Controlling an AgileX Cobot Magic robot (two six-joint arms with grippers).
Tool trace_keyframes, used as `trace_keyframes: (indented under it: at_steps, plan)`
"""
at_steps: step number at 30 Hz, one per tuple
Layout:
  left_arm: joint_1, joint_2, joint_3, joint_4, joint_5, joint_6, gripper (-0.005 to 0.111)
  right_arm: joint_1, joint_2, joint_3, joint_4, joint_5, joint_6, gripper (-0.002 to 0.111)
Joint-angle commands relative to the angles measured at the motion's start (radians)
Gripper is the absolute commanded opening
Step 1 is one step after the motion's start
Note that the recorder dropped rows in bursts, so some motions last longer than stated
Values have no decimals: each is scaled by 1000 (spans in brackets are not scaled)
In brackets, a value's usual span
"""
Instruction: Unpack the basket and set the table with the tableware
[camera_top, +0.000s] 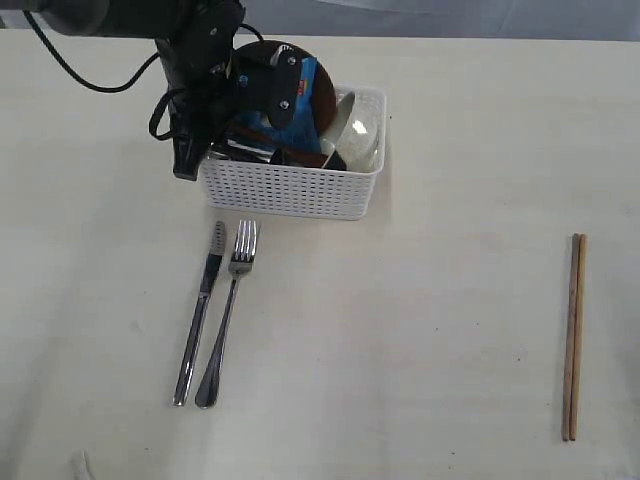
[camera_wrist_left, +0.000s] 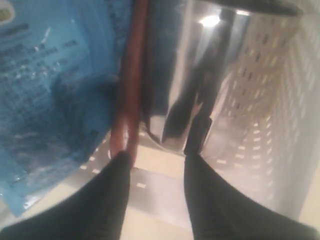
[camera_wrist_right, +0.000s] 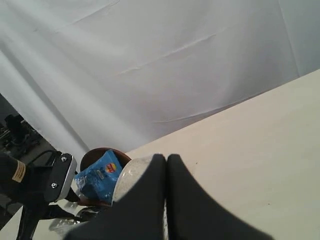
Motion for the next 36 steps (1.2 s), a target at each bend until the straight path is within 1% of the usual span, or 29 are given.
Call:
trace_keyframes:
  at_steps: [1, 3, 4, 5, 8, 13, 15, 18, 20, 22, 25, 26, 27, 28, 29, 30, 31, 32, 33, 34, 36]
  plan:
    - [10, 13, 6, 21, -17, -41, 36, 8, -5, 1, 0, 5, -4, 0]
    - [10, 13, 6, 32, -41, -65, 32, 8, -5, 1, 0, 5, -4, 0]
    - [10, 13, 6, 45, -51, -72, 28, 8, -5, 1, 0, 5, -4, 0]
    - [10, 13, 6, 85, -62, -104, 18, 7, -5, 1, 0, 5, -6, 0]
    - [10, 13, 6, 150, -67, -183, 0, 7, -5, 1, 0, 5, -6, 0]
    - [10, 13, 6, 172, -69, -213, 0, 7, -5, 1, 0, 5, -6, 0]
    - [8, 13, 6, 183, -71, -250, 0, 7, -5, 1, 0, 5, -6, 0]
    - [7, -51, 6, 172, -121, -435, 0, 7, -5, 1, 0, 5, -6, 0]
    - [9, -122, 6, 100, -174, -526, 0, 7, -5, 1, 0, 5, -6, 0]
    - [11, -215, 21, -38, -245, -562, 0, 7, -5, 1, 0, 1, -6, 0]
    - [11, -384, 140, -266, -438, -573, 0, 7, -5, 1, 0, -5, -6, 0]
    - [11, -473, 214, -315, -537, -628, 0, 7, -5, 1, 0, -5, -6, 0]
    - [11, -518, 258, -323, -582, -666, 0, 7, -5, 1, 0, -3, -6, 0]
    - [11, -609, 353, -323, -672, -746, 0, 7, -5, 1, 0, -3, -6, 0]
    - [11, -647, 392, -323, -707, -767, 0, 7, -5, 1, 0, -3, -6, 0]
    - [11, -740, 498, -323, -794, -805, 0, 7, -5, 1, 0, -3, -6, 0]
    - [11, -776, 535, -323, -820, -823, 0, 7, -5, 1, 0, -3, -6, 0]
    - [11, -866, 618, -323, -864, -864, 0, 7, -5, 1, 0, -3, -6, 0]
    - [11, -902, 646, -323, -869, -879, 0, 7, -5, 1, 0, -3, -6, 0]
    - [11, -986, 711, -323, -871, -913, 0, 7, -5, 1, 0, -3, -6, 0]
    - [11, -1062, 761, -323, -871, -919, 0, 7, -5, 1, 0, -3, -6, 0]
